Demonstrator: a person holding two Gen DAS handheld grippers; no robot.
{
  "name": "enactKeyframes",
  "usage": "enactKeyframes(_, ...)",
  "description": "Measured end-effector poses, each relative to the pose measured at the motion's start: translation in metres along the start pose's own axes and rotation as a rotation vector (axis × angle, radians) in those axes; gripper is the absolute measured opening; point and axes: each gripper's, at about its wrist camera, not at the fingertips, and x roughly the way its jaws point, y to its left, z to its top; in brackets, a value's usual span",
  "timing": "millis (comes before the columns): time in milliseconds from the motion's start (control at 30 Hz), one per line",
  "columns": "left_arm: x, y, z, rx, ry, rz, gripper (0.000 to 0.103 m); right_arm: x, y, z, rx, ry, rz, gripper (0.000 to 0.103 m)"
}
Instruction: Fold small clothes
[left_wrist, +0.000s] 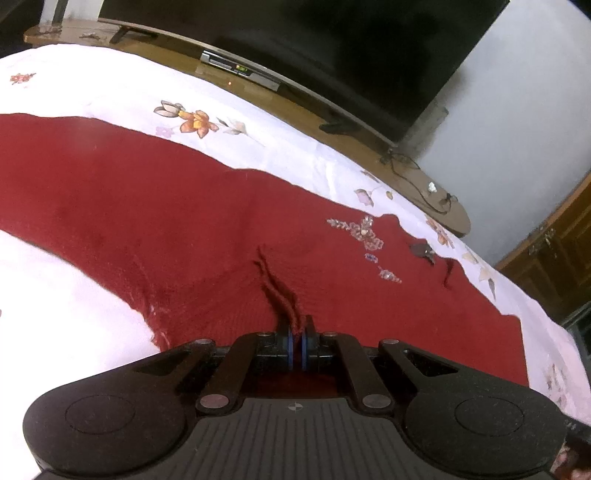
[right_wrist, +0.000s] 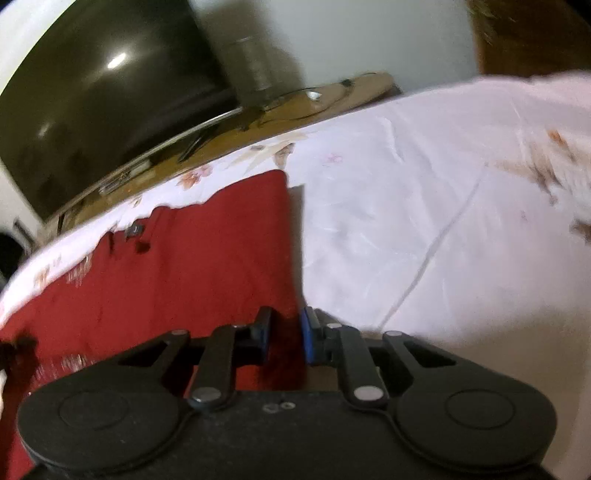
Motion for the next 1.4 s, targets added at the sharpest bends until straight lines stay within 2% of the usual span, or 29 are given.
enactKeyframes(67, 0.001, 0.001, 0.000, 0.001, 0.000, -0.004, 0.004, -0.005, 0.001, 0.005, -0.021, -0.006, 0.009, 0.021)
enactKeyframes(133, 0.001, 0.002, 0.000, -0.003, 0.002, -0.007, 0.004, -0.008, -0.004, 0.016, 0.005, -0.064, 0.028, 0.030)
enactKeyframes(267, 0.002, 0.002, 0.001, -0.004, 0.010, -0.010, 0.004, 0.014, -0.023, 0.049, 0.130, -0.110, 0.093, 0.034)
enactKeyframes(400, 0.002, 0.000, 0.003, 0.001, 0.010, -0.007, 0.004, 0.050, -0.028, 0.066, 0.176, -0.052, 0.150, 0.036)
enactKeyframes(467, -0.001, 0.000, 0.001, 0.001, -0.013, -0.012, 0.004, 0.061, -0.019, 0.066, 0.110, -0.019, 0.123, 0.012)
enactKeyframes(500, -0.002, 0.003, -0.001, -0.019, -0.025, -0.006, 0.004, 0.061, -0.011, 0.065, 0.058, -0.025, 0.078, 0.008)
enactKeyframes(567, -0.001, 0.004, -0.006, -0.014, -0.041, 0.005, 0.004, 0.051, -0.009, 0.063, 0.042, -0.074, 0.043, 0.008)
enactKeyframes(667, 0.000, -0.001, -0.005, 0.010, -0.044, 0.017, 0.004, 0.060, -0.014, 0.058, 0.035, -0.056, 0.004, 0.007)
enactKeyframes(700, -0.002, 0.002, -0.003, 0.001, -0.038, 0.006, 0.005, 0.060, -0.010, 0.060, 0.008, -0.048, -0.004, 0.011)
enactKeyframes(733, -0.005, 0.004, -0.002, -0.008, -0.040, 0.011, 0.007, 0.057, -0.006, 0.063, -0.014, -0.042, -0.011, 0.019)
enactKeyframes(767, -0.014, 0.005, 0.000, -0.005, -0.072, 0.058, 0.009, 0.050, -0.004, 0.064, -0.027, -0.057, -0.026, 0.025)
enactKeyframes(800, -0.023, 0.004, 0.001, 0.012, -0.121, 0.115, 0.020, 0.043, -0.003, 0.066, -0.040, -0.091, -0.041, 0.030)
enactKeyframes(833, -0.031, 0.000, 0.002, 0.035, -0.174, 0.152, 0.039, 0.032, -0.002, 0.065, -0.059, -0.133, -0.036, 0.032)
enactKeyframes(900, -0.039, -0.016, 0.007, 0.086, -0.258, 0.152, 0.052, 0.015, 0.003, 0.062, -0.086, -0.167, 0.005, 0.032)
enactKeyframes(967, -0.029, -0.045, 0.010, 0.166, -0.261, 0.110, 0.053, 0.014, 0.019, 0.057, -0.140, -0.157, 0.038, 0.032)
enactKeyframes(1067, 0.003, -0.099, 0.002, 0.305, -0.192, 0.019, 0.066, 0.027, 0.052, 0.045, -0.256, -0.132, 0.045, 0.040)
enactKeyframes(1100, 0.016, -0.112, -0.002, 0.334, -0.161, 0.014, 0.066, 0.030, 0.060, 0.041, -0.284, -0.126, 0.045, 0.046)
enactKeyframes(1133, 0.028, -0.119, -0.006, 0.349, -0.135, 0.019, 0.066, 0.034, 0.068, 0.035, -0.316, -0.121, 0.042, 0.046)
enactKeyframes(1233, 0.053, -0.113, -0.014, 0.354, -0.061, 0.074, 0.066, 0.042, 0.075, 0.025, -0.379, -0.091, 0.001, 0.041)
enactKeyframes(1300, 0.044, -0.097, -0.016, 0.354, -0.088, 0.082, 0.066, 0.040, 0.066, 0.023, -0.381, -0.079, -0.046, 0.036)
enactKeyframes(1367, 0.033, -0.081, -0.014, 0.350, -0.097, 0.107, 0.066, 0.037, 0.043, 0.025, -0.328, -0.089, -0.137, 0.041)
enactKeyframes(1400, 0.028, -0.071, -0.013, 0.360, -0.102, 0.112, 0.066, 0.033, 0.029, 0.027, -0.266, -0.086, -0.144, 0.047)
